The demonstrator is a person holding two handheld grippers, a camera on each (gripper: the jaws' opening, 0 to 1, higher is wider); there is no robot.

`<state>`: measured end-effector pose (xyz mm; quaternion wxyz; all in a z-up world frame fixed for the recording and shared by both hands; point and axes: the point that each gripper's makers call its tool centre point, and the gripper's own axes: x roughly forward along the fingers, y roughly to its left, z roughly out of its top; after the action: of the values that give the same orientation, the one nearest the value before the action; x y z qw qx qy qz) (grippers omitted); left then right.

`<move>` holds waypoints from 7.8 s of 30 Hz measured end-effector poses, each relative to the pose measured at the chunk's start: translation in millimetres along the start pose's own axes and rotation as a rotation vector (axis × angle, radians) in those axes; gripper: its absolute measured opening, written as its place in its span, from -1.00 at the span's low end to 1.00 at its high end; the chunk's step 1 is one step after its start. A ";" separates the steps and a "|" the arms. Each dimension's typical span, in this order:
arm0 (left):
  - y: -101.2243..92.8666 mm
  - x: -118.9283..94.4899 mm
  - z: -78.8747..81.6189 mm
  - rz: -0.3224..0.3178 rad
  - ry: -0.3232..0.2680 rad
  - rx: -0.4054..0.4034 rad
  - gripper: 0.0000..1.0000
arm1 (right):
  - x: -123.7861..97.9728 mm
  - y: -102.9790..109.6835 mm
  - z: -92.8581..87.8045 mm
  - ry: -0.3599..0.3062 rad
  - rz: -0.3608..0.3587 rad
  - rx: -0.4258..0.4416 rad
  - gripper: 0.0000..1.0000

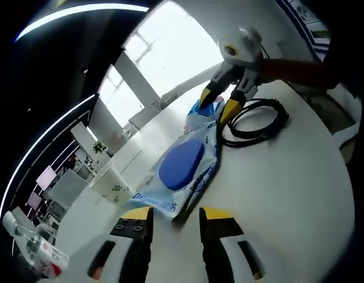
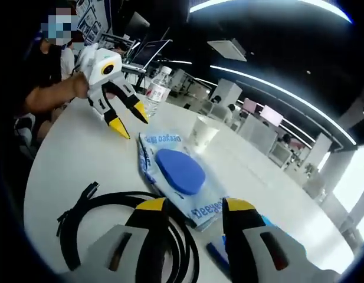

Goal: Arrange the tabletop items into an orderly group along one side of the table until the central work area is clear of visible clutter.

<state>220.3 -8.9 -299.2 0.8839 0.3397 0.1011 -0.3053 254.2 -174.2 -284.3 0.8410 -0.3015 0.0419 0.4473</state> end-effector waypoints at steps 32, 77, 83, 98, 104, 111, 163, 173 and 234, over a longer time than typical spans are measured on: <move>2.7 -39.4 -3.7 0.008 -0.065 -0.265 0.21 | 2.0 -8.7 34.9 -0.063 0.026 0.061 0.18; 12.7 -94.5 -27.2 0.103 -0.064 -0.326 0.29 | 75.0 -8.1 109.2 -0.086 0.116 -0.124 0.20; 11.6 -96.8 -30.8 0.106 -0.061 -0.331 0.29 | 83.0 -1.9 116.5 -0.087 0.136 -0.140 0.16; 14.5 -104.9 -38.7 0.128 -0.061 -0.344 0.29 | 104.8 3.0 128.6 -0.082 0.168 -0.170 0.08; 16.0 -109.9 -42.1 0.135 -0.059 -0.346 0.29 | 115.7 -0.4 131.5 -0.077 0.164 -0.185 0.04; 17.1 -115.8 -45.0 0.144 -0.054 -0.348 0.29 | 128.5 -2.6 131.8 -0.058 0.167 -0.209 0.02; 12.6 -147.2 -71.5 0.180 -0.020 -0.385 0.27 | 210.7 -7.6 122.1 0.065 0.145 -0.203 -0.56; 10.5 -147.6 -76.8 0.178 -0.011 -0.394 0.27 | 213.1 -6.9 115.5 0.076 0.151 -0.174 -0.88; -0.2 -158.2 -76.9 0.172 0.003 -0.397 0.27 | 170.5 82.3 193.5 -0.070 0.327 -0.288 -0.99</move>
<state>96.9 116.4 -295.8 0.9560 0.1669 0.1312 -0.2023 253.3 89.6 -223.4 0.7063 -0.3920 -0.0032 0.5894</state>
